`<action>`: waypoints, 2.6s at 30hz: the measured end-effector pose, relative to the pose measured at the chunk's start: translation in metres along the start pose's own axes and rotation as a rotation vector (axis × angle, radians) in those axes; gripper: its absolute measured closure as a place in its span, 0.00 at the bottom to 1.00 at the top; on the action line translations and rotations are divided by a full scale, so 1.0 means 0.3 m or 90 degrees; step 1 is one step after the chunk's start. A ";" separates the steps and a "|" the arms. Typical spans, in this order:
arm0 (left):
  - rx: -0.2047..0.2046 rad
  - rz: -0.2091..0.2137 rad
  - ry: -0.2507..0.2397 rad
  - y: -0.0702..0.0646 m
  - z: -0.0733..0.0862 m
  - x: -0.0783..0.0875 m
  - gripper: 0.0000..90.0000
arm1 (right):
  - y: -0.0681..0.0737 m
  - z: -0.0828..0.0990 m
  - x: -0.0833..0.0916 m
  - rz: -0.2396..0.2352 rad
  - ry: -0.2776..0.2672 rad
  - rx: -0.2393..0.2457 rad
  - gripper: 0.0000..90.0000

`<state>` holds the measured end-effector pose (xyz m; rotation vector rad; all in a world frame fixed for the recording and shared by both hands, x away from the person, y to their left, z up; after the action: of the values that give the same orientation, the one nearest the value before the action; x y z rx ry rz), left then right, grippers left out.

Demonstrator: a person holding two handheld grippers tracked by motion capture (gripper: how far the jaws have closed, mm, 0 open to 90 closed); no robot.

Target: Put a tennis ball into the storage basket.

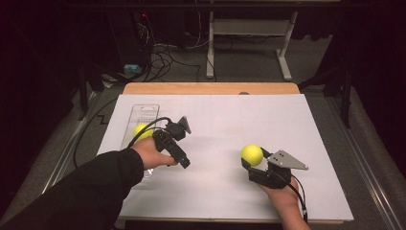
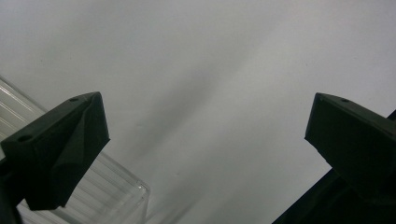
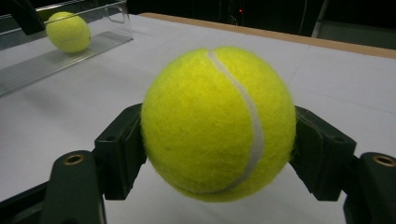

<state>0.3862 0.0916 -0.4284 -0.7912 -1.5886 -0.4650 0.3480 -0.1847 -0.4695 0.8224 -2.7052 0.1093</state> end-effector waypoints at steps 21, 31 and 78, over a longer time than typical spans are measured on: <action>-0.002 0.002 0.000 0.000 -0.002 0.006 0.00 | 0.052 -0.048 -0.056 -0.021 -0.001 0.018 0.30; -0.001 0.009 -0.004 0.002 0.000 0.013 0.00 | 0.095 -0.071 -0.082 -0.036 -0.007 0.024 0.30; -0.042 0.030 -0.021 -0.109 -0.075 0.040 0.00 | 0.250 0.033 -0.126 -0.102 0.043 0.068 0.30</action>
<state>0.3782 0.0565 -0.4080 -0.8885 -1.5873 -0.4736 0.3334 -0.1039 -0.4896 1.0436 -2.5776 0.2435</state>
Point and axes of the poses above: each handheld gripper's, and its own axes: x roughly backward along the jaws, z roughly out of its underside, y roughly to its left, the point moved 6 cm from there along -x, roughly forward along the jaws, and after that the axes turned 4 degrees about -y, right-handed, at the moved point
